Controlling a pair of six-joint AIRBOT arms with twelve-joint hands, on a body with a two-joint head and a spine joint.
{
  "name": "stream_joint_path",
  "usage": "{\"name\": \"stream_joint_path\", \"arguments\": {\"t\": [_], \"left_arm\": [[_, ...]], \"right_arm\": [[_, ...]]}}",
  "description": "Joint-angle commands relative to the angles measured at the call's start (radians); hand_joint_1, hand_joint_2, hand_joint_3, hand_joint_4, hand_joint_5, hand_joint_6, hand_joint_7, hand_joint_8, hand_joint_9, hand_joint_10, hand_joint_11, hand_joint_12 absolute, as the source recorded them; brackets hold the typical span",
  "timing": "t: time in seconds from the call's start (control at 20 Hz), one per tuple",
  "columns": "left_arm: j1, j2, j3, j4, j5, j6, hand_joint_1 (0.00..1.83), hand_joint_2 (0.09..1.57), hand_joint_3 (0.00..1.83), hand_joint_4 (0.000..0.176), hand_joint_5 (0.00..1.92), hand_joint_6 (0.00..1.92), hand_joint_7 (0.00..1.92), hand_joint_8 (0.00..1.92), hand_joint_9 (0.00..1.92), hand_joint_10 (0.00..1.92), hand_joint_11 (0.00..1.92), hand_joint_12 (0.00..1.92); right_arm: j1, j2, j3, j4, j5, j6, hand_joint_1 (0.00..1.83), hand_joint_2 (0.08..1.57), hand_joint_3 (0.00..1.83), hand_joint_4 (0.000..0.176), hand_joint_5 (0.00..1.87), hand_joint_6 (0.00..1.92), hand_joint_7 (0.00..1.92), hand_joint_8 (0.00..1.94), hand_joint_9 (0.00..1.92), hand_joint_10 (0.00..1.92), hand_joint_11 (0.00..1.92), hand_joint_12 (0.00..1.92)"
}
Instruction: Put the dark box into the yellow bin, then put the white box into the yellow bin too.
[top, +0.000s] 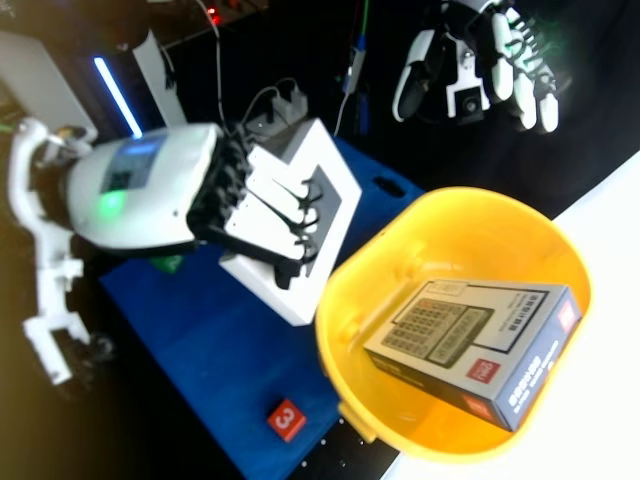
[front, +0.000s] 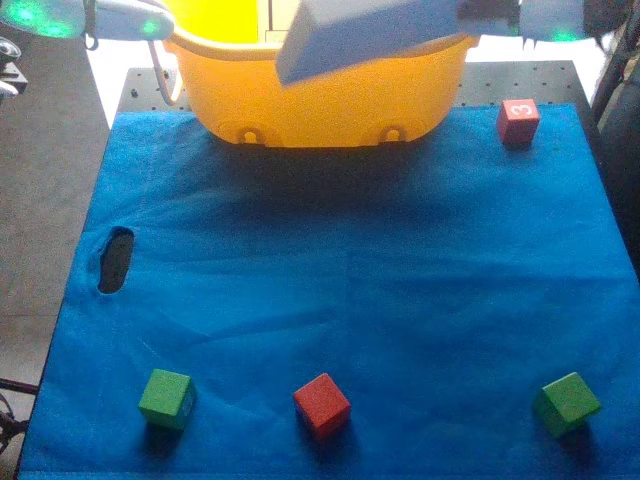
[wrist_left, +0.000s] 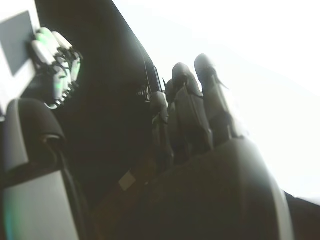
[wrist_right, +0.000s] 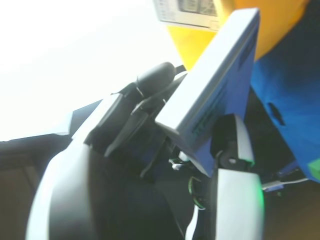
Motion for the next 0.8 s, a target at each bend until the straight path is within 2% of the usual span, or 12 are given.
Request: {"name": "stream_joint_path", "arguments": {"t": [0.0, 0.05, 0.1, 0.15, 0.2, 0.25, 0.35, 0.45, 0.5, 0.6, 0.7, 0.75], "left_arm": [[-0.005, -0.008, 0.006, -0.055, -0.11, -0.004, 1.13, 0.82, 0.0, 0.005, 0.38, 0.0, 0.41, 0.01, 0.46, 0.01, 0.25, 0.18], [-0.005, -0.01, 0.006, -0.055, -0.11, -0.004, 1.12, 0.83, 0.01, 0.006, 0.36, 0.0, 0.38, 0.0, 0.44, 0.0, 0.24, 0.17], [-0.004, -0.01, 0.006, -0.055, -0.111, -0.004, 1.12, 0.82, 0.0, 0.001, 0.37, 0.0, 0.39, 0.0, 0.44, 0.0, 0.24, 0.17], [-0.003, -0.01, 0.006, -0.055, -0.113, -0.004, 1.11, 0.82, 0.0, 0.0, 0.37, 0.0, 0.38, 0.0, 0.45, 0.0, 0.26, 0.17], [0.001, -0.009, 0.006, -0.055, -0.113, -0.004, 1.12, 0.83, 0.01, 0.002, 0.37, 0.0, 0.39, 0.01, 0.45, 0.0, 0.26, 0.17], [0.001, -0.01, 0.007, -0.055, -0.111, -0.004, 1.12, 0.83, 0.01, 0.006, 0.37, 0.0, 0.39, 0.01, 0.45, 0.0, 0.26, 0.17], [0.001, -0.013, 0.008, -0.055, -0.112, -0.004, 1.09, 0.83, 0.01, 0.021, 0.37, 0.0, 0.4, 0.01, 0.45, 0.0, 0.27, 0.17], [0.001, -0.014, 0.007, -0.055, -0.116, -0.004, 1.09, 0.83, 0.0, 0.019, 0.37, 0.0, 0.39, 0.0, 0.44, 0.0, 0.26, 0.15], [0.001, -0.014, 0.007, -0.055, -0.117, -0.004, 1.09, 0.82, 0.0, 0.021, 0.38, 0.01, 0.4, 0.0, 0.45, 0.0, 0.25, 0.14], [0.001, -0.014, 0.007, -0.055, -0.117, -0.004, 1.1, 0.82, 0.0, 0.022, 0.39, 0.01, 0.41, 0.01, 0.45, 0.0, 0.25, 0.14], [0.001, -0.014, 0.006, -0.055, -0.119, -0.004, 1.09, 0.82, 0.0, 0.046, 0.39, 0.01, 0.39, 0.0, 0.44, 0.0, 0.27, 0.14], [0.001, -0.014, 0.006, -0.055, -0.12, -0.004, 1.09, 0.82, 0.0, 0.041, 0.38, 0.0, 0.39, 0.0, 0.44, 0.0, 0.26, 0.14]], "right_arm": [[0.015, -0.008, 0.012, 0.025, 0.121, 0.001, 1.26, 1.05, 0.0, 0.0, 1.08, 0.71, 1.2, 0.74, 1.23, 0.25, 0.9, 0.99], [0.015, -0.013, 0.024, 0.042, 0.121, 0.001, 1.27, 1.05, 0.0, 0.0, 1.07, 0.71, 1.21, 0.72, 1.27, 0.18, 0.93, 0.95], [0.015, -0.015, 0.031, 0.069, 0.121, 0.001, 1.27, 1.07, 0.0, 0.0, 1.22, 0.39, 1.03, 1.09, 1.18, 0.19, 0.63, 1.35], [0.015, -0.014, 0.031, 0.077, 0.121, 0.001, 1.27, 1.08, 0.0, 0.0, 1.29, 0.28, 0.95, 1.19, 1.04, 0.2, 0.27, 1.57], [0.015, -0.013, 0.027, 0.077, 0.121, 0.0, 1.27, 1.07, 0.0, 0.0, 1.33, 0.18, 0.97, 1.17, 0.9, 0.58, 0.32, 1.59], [0.015, -0.013, 0.028, 0.077, 0.121, 0.0, 1.26, 1.05, 0.0, 0.0, 1.32, 0.22, 1.05, 1.02, 0.93, 0.69, 0.53, 1.41], [0.019, -0.018, 0.034, 0.079, 0.121, 0.0, 1.25, 1.05, 0.0, 0.0, 1.12, 0.69, 1.15, 0.78, 1.11, 0.48, 0.82, 1.08], [0.028, -0.029, 0.049, 0.079, 0.121, 0.0, 1.24, 1.05, 0.0, 0.032, 1.13, 0.71, 1.12, 0.78, 1.13, 0.29, 0.74, 1.1], [0.029, -0.035, 0.057, 0.079, 0.121, 0.0, 1.25, 1.06, 0.0, 0.018, 1.09, 0.76, 1.13, 0.79, 1.2, 0.28, 0.87, 1.04], [0.029, -0.049, 0.076, 0.09, 0.121, 0.0, 1.25, 1.06, 0.0, 0.017, 1.13, 0.68, 1.1, 0.85, 1.2, 0.25, 0.83, 1.03], [0.029, -0.058, 0.088, 0.106, 0.121, 0.0, 1.25, 1.06, 0.0, 0.005, 1.16, 0.62, 1.08, 0.9, 1.2, 0.25, 0.82, 1.1], [0.029, -0.066, 0.097, 0.116, 0.121, 0.0, 1.25, 1.06, 0.0, 0.0, 1.2, 0.56, 1.04, 0.95, 1.18, 0.25, 0.83, 1.13]]}}
